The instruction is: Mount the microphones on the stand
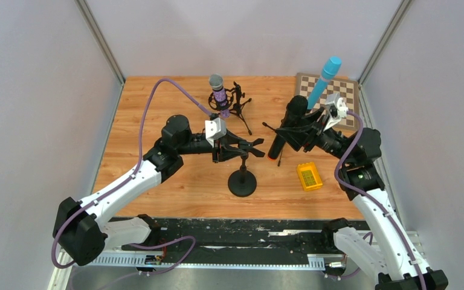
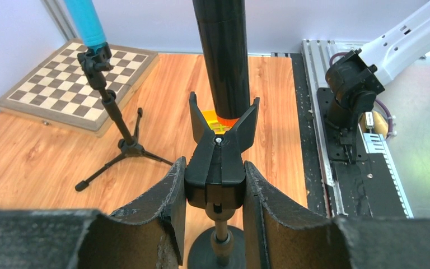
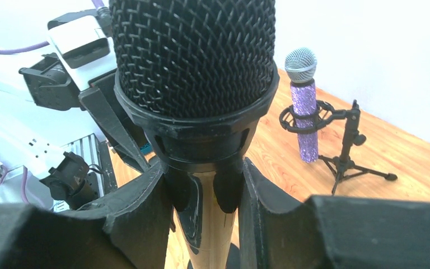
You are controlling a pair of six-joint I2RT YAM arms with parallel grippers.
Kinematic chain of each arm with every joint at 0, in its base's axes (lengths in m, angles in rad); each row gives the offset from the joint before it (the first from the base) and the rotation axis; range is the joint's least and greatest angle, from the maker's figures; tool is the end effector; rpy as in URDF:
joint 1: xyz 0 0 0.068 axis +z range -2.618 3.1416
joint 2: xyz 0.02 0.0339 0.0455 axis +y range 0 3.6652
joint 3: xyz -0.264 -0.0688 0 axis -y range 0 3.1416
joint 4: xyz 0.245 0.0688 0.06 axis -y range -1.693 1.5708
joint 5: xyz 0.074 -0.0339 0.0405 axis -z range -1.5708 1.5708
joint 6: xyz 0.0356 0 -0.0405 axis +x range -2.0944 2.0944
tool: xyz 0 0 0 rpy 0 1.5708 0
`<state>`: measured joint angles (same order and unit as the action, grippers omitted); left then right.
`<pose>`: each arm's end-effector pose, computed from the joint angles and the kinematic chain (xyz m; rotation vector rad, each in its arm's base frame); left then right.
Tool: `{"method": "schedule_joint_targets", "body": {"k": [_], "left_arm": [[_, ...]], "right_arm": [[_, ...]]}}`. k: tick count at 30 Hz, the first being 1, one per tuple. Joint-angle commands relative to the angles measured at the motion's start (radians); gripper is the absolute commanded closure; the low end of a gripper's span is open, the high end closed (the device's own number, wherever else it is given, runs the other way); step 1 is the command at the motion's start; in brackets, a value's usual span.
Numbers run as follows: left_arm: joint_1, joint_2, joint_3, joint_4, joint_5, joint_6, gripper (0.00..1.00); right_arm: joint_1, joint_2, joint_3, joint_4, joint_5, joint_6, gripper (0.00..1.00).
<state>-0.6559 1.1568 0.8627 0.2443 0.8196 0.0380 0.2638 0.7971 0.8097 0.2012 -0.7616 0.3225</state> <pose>0.1932 -0.1815 0.3367 1.1637 1.2774 -1.1228 0.1647 0.0699 0.3866 -0.6246 1.3562 0.9919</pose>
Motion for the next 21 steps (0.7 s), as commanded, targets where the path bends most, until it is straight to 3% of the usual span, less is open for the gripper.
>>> {"method": "schedule_joint_targets", "body": {"k": [1, 10, 21], "left_arm": [[-0.004, -0.022, -0.020, 0.045, -0.016, -0.023, 1.00], [-0.004, -0.027, -0.009, 0.012, 0.009, -0.004, 1.00], [-0.004, -0.040, -0.014, 0.010, 0.008, -0.001, 1.00]], "right_arm": [[0.049, -0.013, -0.016, 0.161, 0.041, -0.028, 1.00], [0.207, 0.046, -0.004, 0.216, 0.106, -0.100, 1.00], [0.257, 0.085, -0.030, 0.297, 0.133, -0.108, 1.00]]}}
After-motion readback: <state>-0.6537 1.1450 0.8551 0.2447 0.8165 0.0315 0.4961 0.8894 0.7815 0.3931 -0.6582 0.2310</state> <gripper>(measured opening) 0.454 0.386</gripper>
